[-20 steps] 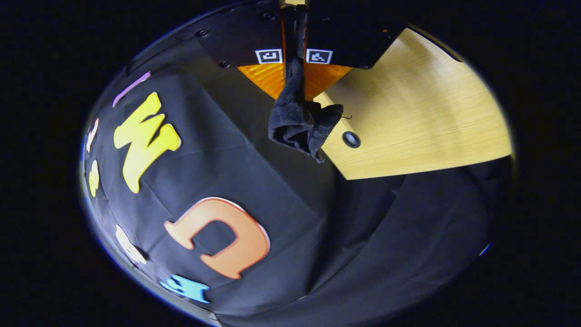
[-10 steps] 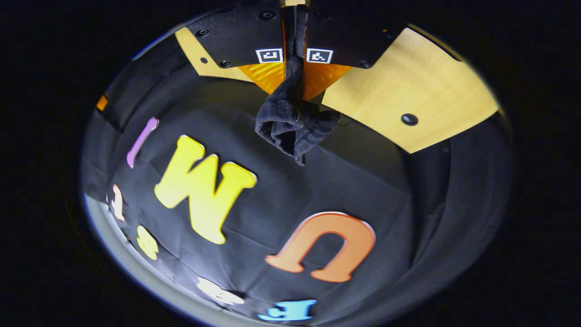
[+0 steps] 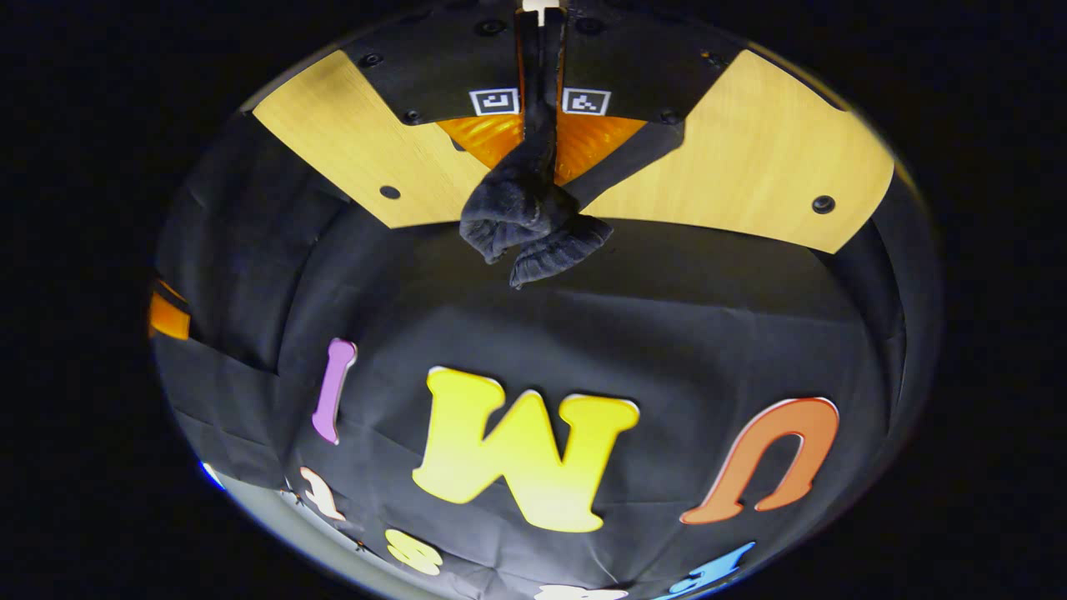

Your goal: Grasp the waist and the cuffs of the jeans and fold them to make the two legs overlap; first hold the waist and fold one-third of the jeans toward the cuffs, then hold the cuffs and fold the remaining one-third in the same direction to finish folding.

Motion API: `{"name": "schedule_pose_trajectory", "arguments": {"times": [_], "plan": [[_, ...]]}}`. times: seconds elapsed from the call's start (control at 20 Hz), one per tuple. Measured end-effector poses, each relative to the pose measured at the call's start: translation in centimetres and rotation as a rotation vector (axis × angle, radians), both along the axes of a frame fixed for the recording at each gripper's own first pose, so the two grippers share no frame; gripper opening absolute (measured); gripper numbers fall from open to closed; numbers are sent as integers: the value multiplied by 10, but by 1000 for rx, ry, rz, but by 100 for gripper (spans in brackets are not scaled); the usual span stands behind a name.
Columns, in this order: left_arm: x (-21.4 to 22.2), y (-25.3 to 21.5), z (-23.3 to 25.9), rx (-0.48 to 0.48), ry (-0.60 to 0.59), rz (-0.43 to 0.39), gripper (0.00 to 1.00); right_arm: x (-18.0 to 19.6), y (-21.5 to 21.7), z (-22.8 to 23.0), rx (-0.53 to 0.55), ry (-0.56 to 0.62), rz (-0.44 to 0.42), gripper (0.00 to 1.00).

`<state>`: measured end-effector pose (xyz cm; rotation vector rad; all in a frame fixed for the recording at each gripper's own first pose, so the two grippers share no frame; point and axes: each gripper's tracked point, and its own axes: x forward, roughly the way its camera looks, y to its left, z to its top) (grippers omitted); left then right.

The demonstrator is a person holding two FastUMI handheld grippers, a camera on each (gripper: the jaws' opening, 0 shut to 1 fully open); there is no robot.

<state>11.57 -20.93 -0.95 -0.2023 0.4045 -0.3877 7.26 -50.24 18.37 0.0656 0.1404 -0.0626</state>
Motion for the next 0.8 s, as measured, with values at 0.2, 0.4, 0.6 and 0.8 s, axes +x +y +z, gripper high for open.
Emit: {"name": "schedule_pose_trajectory", "arguments": {"times": [0.2, 0.4, 0.6, 0.8], "plan": [[-22, -47, -46, 131, 48, -95, 5, -15, -12, -7, 2, 21, -28, 100], [-43, -72, -99, 257, 93, -155, 5, -30, -26, -12, 8, 31, -61, 98], [-50, -80, -125, 371, 72, -187, 5, -40, -40, -15, 26, 37, -93, 100], [-53, -83, -140, 405, 76, -201, 6, -46, -48, -18, 23, 47, -114, 98]]}}
